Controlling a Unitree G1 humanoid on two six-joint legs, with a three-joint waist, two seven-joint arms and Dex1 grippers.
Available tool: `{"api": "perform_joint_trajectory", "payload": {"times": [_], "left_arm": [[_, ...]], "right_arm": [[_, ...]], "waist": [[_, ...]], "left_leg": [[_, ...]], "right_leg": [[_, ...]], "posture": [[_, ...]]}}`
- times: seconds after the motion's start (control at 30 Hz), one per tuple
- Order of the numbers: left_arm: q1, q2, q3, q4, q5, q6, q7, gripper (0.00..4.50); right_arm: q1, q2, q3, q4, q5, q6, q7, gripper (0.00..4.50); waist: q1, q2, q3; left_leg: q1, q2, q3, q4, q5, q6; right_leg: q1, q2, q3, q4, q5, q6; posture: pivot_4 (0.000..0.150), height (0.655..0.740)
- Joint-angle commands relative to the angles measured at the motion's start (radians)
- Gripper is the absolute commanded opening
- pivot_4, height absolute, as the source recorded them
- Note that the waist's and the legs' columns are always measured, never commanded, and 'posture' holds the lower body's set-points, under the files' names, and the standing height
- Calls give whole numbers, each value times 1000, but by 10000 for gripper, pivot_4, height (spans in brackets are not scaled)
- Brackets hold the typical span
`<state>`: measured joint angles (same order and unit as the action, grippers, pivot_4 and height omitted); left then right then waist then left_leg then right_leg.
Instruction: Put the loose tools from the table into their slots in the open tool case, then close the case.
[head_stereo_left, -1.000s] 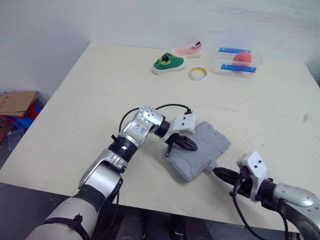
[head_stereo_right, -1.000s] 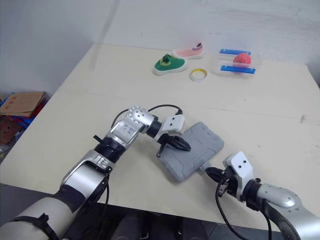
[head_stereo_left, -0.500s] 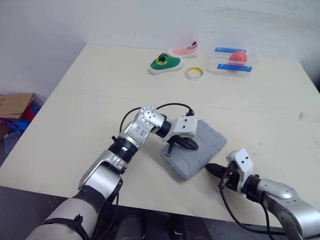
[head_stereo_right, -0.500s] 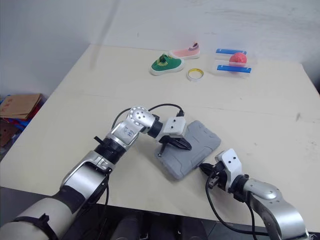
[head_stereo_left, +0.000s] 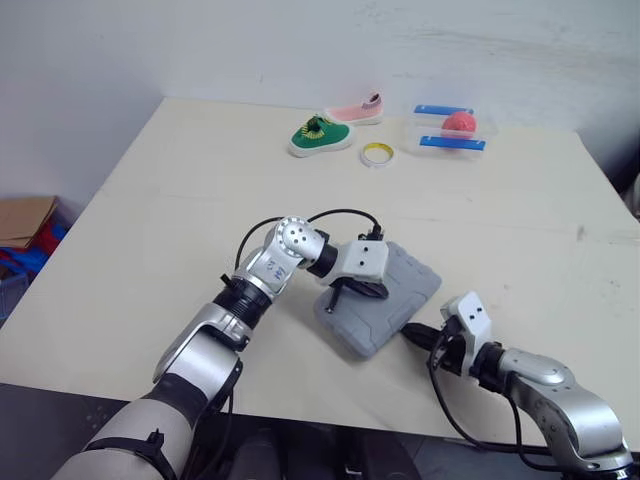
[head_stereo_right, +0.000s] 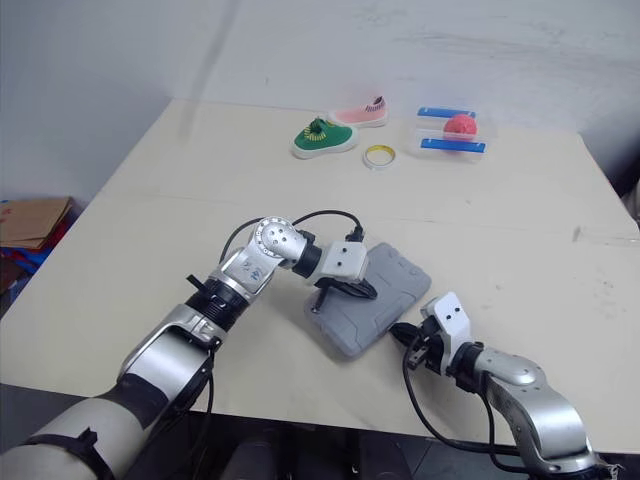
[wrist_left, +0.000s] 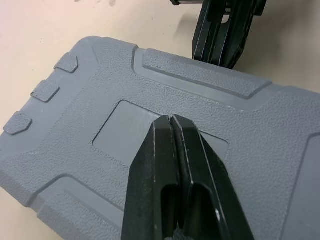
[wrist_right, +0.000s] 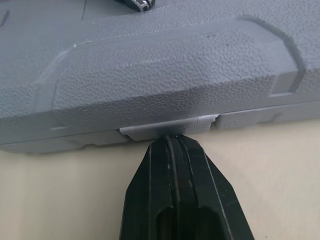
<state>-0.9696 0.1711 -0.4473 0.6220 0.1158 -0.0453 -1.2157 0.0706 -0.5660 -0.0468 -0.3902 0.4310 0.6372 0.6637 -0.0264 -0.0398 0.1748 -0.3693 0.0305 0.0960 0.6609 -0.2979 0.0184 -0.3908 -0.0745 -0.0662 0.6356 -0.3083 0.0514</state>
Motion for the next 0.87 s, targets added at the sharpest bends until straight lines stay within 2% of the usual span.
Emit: {"api": "perform_joint_trajectory", "payload": {"times": [0.03, 0.17, 0.2, 0.27, 0.33, 0.5, 0.53, 0.67, 0.73, 0.8, 0.87], "left_arm": [[59, -23, -75, 29, 32, 34, -49, 31], [54, 30, -15, -26, -25, 94, -92, 31], [51, 61, 25, -65, -81, 164, -139, 2453], [55, 155, 110, -174, -210, 318, -256, 8541], [71, 276, 189, -288, -324, 444, -349, 17056], [178, 613, 329, -543, -574, 672, -399, 39661], [199, 667, 363, -576, -610, 712, -398, 44584], [298, 855, 532, -690, -734, 843, -339, 44894], [422, 957, 658, -758, -772, 880, -328, 44894], [515, 983, 724, -807, -772, 846, -298, 44894], [537, 964, 750, -829, -797, 851, -247, 44894]], "right_arm": [[-17, -20, -25, -65, 18, -33, 22, 672], [45, -106, -92, -137, 46, -13, 71, 672], [73, -140, -138, -174, 77, -5, 108, 3441], [126, -210, -272, -246, 191, 55, 183, 10269], [167, -283, -426, -288, 283, 93, 258, 19588], [249, -431, -767, -298, 453, 210, 417, 44575], [265, -453, -816, -292, 467, 227, 447, 45000], [308, -495, -968, -254, 470, 251, 529, 45000], [314, -516, -1010, -209, 429, 225, 562, 45000], [306, -523, -1004, -183, 402, 198, 568, 45000], [292, -528, -971, -169, 396, 182, 572, 45000]], "waist": [[0, 0, 0], [12, 4, 0], [14, 5, 0], [13, 8, 3], [2, 14, 10], [3, 15, 17], [5, 15, 17], [24, 14, 18], [25, 13, 18], [24, 14, 18], [25, 15, 18]], "left_leg": [[0, 0, 0, 0, 0, 0], [-2, -2, 0, -3, 1, 1], [-2, -2, 0, -5, 1, 1], [-2, -2, 0, -9, 1, 0], [-3, -1, 0, -11, 1, -1], [-3, 1, -3, -14, 4, -7], [-2, 1, -4, -14, 3, -7], [-2, -1, -4, -14, 2, -4], [-3, -1, -4, -14, 2, -4], [-4, -2, -5, -16, 1, -3], [-3, -2, -4, -16, -1, -3]], "right_leg": [[0, 0, 0, 0, 0, 0], [-3, -1, 0, 0, 0, 0], [-3, -1, -1, 0, -1, 0], [-5, -1, -1, -1, -2, -1], [-7, 1, -1, -1, -2, -1], [-8, 3, -3, 1, -5, -4], [-7, 3, -4, 0, -6, -4], [-4, 0, -4, -4, -5, -3], [-4, 0, -4, -7, -5, -2], [-5, -2, -4, -9, -5, -2], [-4, -3, -4, -11, -5, -3]], "posture": [[1500, 7304], [1500, 7304], [1500, 7304], [1500, 7304], [1500, 7304], [1500, 7304], [1500, 7304], [1500, 7304], [1500, 7304], [1500, 7304], [1500, 7304]]}}
